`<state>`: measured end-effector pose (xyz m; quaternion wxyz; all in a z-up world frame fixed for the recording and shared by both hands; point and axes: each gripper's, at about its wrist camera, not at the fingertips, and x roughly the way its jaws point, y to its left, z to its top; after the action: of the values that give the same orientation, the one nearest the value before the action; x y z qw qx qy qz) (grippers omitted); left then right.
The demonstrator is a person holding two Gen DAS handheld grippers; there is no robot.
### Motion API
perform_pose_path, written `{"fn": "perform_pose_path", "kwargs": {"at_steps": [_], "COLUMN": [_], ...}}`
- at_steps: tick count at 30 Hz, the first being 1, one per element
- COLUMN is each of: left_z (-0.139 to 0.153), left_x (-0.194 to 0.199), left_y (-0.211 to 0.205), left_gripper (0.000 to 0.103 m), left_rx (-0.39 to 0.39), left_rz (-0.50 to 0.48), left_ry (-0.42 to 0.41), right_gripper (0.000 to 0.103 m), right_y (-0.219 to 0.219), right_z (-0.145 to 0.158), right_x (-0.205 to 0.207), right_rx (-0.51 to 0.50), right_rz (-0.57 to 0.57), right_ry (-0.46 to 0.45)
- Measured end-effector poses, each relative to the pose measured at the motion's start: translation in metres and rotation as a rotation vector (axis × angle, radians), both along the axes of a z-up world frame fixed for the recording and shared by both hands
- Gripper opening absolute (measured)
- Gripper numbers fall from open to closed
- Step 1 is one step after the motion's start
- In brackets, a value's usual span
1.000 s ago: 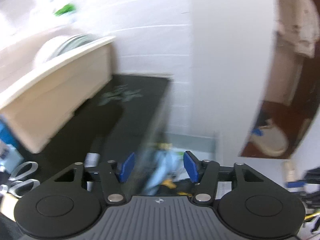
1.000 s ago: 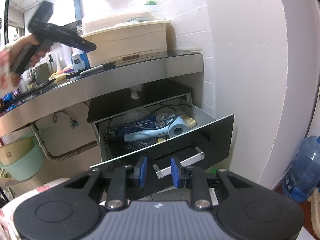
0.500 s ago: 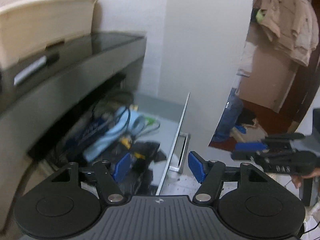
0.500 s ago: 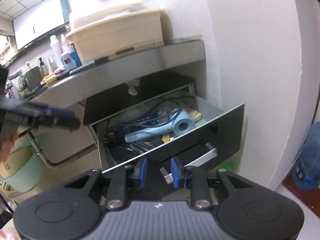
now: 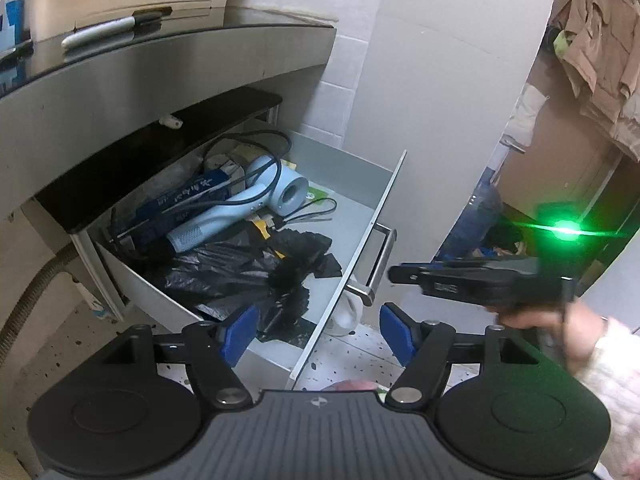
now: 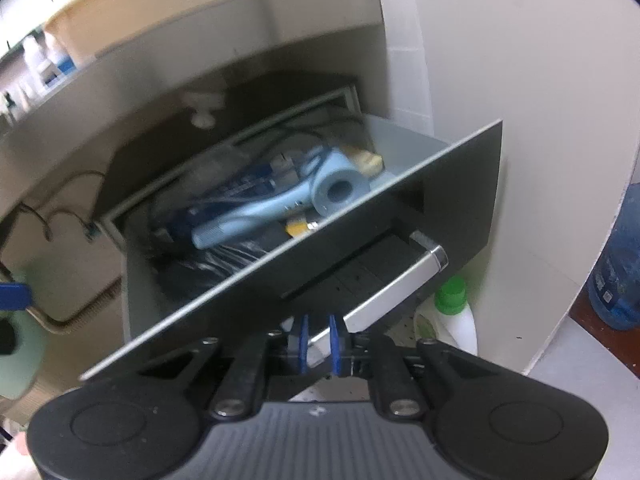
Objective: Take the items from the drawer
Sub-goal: 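Open the left tool to release the marker on the counter and withdraw, then move the right tool against the black drawer front, then push the drawer front inward with the right tool until it shuts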
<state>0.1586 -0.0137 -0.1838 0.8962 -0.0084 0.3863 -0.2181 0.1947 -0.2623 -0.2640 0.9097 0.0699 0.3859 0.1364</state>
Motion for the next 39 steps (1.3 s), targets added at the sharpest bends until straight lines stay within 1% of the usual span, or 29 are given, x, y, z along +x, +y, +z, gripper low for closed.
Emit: {"fn": "perform_pose_path", "kwargs": {"at_steps": [4,10,13,16,18,19,21,22,24,26,28,29,33,37,39], "left_z": [0.0,0.004,0.006,0.008,0.009,0.009,0.008,0.008,0.008,0.009,0.01,0.011,0.012,0.013,0.012], "left_x": [-0.002,-0.005,-0.005,-0.006,-0.006,-0.006,-0.006,-0.005,-0.005,-0.005,-0.006,-0.006,-0.007,-0.005,-0.005], "left_y": [0.005,0.014,0.016,0.019,0.02,0.021,0.022,0.023,0.024,0.025,0.026,0.027,0.031,0.031,0.028], "left_gripper": [0.067,0.068,0.068,0.068,0.07,0.07,0.07,0.07,0.07,0.07,0.07,0.07,0.071,0.071,0.071], "left_rx": [0.004,-0.004,-0.008,-0.021,-0.021,-0.02,-0.024,-0.028,-0.032,-0.035,-0.039,-0.042,-0.059,-0.071,-0.067], "left_rz": [-0.008,-0.015,-0.019,-0.02,-0.018,-0.016,-0.011,-0.01,-0.009,-0.011,-0.012,-0.012,-0.012,-0.016,-0.021], "left_ry": [-0.006,-0.021,-0.026,-0.029,-0.034,-0.036,-0.034,-0.03,-0.026,-0.029,-0.028,-0.027,-0.024,-0.028,-0.03], "right_gripper": [0.009,0.009,0.01,0.014,0.015,0.022,0.031,0.032,0.032,0.032,0.025,0.024,0.023,0.022,0.022], "right_y": [0.002,-0.003,-0.011,-0.02,-0.025,-0.027,-0.031,-0.034,-0.04,-0.042,-0.042,-0.041,-0.039,-0.043,-0.043], "right_z": [-0.012,-0.02,-0.02,-0.021,-0.022,-0.022,-0.026,-0.029,-0.036,-0.044,-0.051,-0.053,-0.057,-0.061,-0.061], "right_x": [0.016,0.029,0.033,0.036,0.039,0.041,0.045,0.048,0.053,0.058,0.063,0.064,0.066,0.066,0.067], "right_rx": [-0.023,-0.006,0.024,0.054,0.082,0.099,0.149,0.189,0.276,0.334,0.376,0.392,0.412,0.451,0.449], "right_rz": [0.004,-0.023,-0.052,-0.12,-0.141,-0.156,-0.195,-0.226,-0.281,-0.324,-0.349,-0.363,-0.423,-0.449,-0.453], "right_ry": [0.028,0.052,0.067,0.091,0.109,0.123,0.167,0.198,0.251,0.297,0.322,0.333,0.347,0.37,0.376]}}
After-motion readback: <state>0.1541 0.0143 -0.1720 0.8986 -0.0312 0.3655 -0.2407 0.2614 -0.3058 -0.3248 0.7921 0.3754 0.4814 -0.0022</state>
